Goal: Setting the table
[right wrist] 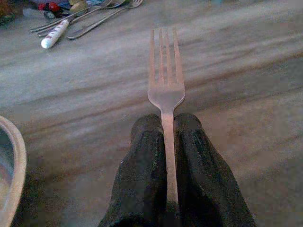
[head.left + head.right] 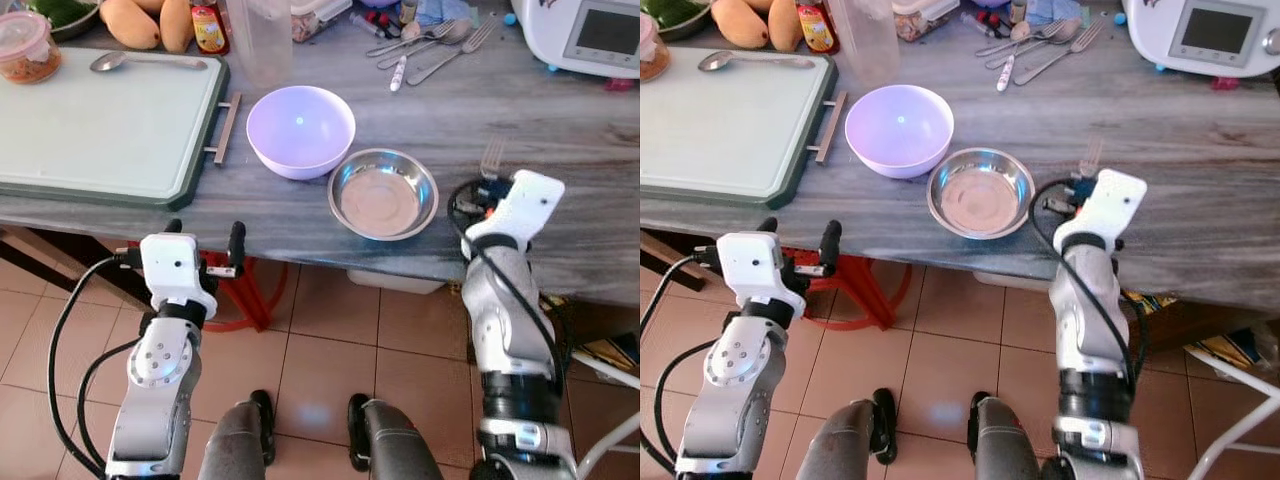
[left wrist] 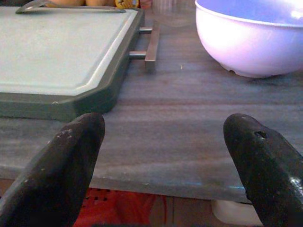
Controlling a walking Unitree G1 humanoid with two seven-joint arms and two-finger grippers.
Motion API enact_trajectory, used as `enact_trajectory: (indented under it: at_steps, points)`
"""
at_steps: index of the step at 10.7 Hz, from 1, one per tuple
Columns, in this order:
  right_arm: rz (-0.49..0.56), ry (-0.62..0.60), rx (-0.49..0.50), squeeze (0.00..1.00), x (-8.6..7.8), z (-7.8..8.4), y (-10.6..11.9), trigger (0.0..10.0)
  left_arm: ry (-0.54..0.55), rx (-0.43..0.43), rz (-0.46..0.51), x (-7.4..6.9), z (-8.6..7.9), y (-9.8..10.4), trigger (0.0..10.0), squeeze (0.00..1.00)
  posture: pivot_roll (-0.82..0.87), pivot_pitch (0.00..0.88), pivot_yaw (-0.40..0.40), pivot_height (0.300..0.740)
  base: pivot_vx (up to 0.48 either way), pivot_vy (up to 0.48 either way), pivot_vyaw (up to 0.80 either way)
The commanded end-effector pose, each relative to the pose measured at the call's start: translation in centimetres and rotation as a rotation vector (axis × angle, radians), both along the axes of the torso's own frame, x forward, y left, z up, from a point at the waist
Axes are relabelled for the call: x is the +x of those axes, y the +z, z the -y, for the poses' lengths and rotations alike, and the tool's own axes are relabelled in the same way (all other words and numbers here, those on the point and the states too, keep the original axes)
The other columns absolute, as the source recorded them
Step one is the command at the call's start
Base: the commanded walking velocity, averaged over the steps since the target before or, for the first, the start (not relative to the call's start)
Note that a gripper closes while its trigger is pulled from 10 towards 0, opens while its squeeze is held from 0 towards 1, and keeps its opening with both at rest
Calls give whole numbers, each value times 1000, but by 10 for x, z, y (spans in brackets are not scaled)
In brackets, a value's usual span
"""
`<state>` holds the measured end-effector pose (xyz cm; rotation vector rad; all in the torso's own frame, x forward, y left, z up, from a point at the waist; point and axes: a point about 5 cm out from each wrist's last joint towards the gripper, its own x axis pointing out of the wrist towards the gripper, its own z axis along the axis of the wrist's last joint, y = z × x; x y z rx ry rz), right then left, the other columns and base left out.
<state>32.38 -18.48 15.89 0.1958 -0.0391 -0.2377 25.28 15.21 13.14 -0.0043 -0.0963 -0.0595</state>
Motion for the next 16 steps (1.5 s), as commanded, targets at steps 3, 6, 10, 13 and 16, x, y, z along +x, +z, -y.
enact_trajectory:
  at_steps: [3,6,10,13,16]
  points:
    - [-97,23,59,0,-2,-3,-18,10000,-14,-3,-11,-2,1,-1,10000,0,-19,278,16,740,0,0,0]
    - [-187,61,18,0,-9,1,-31,10000,-21,-11,-9,-1,4,0,10000,0,-25,280,12,740,0,0,0]
    - [-246,113,2,0,-12,1,-39,10000,-27,-13,-9,0,5,0,10000,0,-26,280,13,740,0,0,0]
    - [-263,145,8,0,-9,-4,-40,10000,-27,-12,-9,0,5,0,10000,0,-23,279,14,740,0,0,0]
    - [-270,165,4,0,-7,-5,-41,10000,-32,-17,-7,1,7,0,10000,0,-25,280,12,740,0,0,0]
